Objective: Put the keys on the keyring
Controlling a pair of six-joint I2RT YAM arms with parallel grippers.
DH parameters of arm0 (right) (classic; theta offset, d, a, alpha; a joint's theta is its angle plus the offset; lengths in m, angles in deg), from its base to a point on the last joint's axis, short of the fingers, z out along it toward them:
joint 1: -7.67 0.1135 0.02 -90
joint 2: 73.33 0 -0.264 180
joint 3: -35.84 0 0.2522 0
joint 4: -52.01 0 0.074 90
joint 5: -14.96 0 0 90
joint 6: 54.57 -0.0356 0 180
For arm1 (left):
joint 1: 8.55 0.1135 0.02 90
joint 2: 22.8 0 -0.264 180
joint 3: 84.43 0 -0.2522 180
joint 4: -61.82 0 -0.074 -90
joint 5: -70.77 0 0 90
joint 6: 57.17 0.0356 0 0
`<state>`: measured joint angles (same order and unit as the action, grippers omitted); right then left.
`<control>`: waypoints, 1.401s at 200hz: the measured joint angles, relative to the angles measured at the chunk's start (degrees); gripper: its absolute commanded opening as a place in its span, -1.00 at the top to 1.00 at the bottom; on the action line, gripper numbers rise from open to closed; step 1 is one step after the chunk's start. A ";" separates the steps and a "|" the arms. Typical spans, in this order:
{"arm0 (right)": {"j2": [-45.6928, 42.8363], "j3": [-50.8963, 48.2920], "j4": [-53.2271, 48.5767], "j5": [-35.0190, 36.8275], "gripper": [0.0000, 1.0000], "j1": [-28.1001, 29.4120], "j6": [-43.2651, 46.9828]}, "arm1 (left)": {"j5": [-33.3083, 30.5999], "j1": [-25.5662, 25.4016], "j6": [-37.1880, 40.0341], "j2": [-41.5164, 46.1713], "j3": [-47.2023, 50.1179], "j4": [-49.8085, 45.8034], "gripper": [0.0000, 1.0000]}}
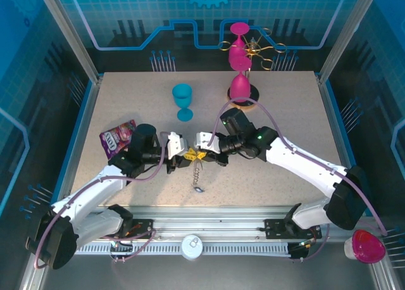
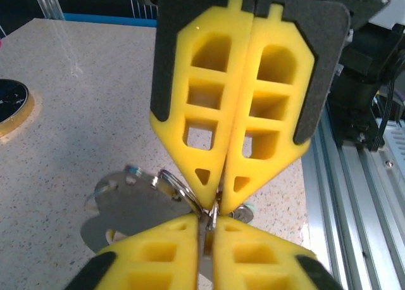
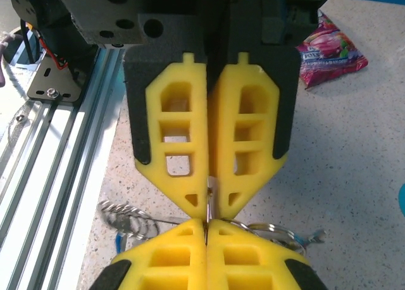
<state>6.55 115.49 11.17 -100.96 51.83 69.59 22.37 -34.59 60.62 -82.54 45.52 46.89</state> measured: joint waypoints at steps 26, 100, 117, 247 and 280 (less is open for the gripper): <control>1.29 2.47 -3.08 0.46 1.00 0.20 1.31 | -0.11 0.00 0.98 0.00 -0.37 -1.27 1.00; -3.17 -4.28 5.57 -6.47 0.52 -3.39 -4.02 | 0.48 -0.11 -1.05 2.16 1.95 4.02 1.00; -3.37 -5.57 7.52 -7.32 0.50 -3.45 -5.29 | 1.03 -0.11 -2.05 2.23 2.91 5.40 1.00; -3.37 -6.97 10.23 -8.02 0.68 -3.48 -6.32 | 2.23 -0.11 -4.39 2.49 4.00 10.56 1.00; -3.37 -6.99 10.64 -8.59 0.87 -3.48 -6.73 | 2.49 -0.04 -5.70 2.49 4.63 12.00 1.00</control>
<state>3.18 108.49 21.82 -109.55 48.36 62.85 24.86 -34.64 54.92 -80.05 50.15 58.88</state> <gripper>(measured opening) 0.111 0.049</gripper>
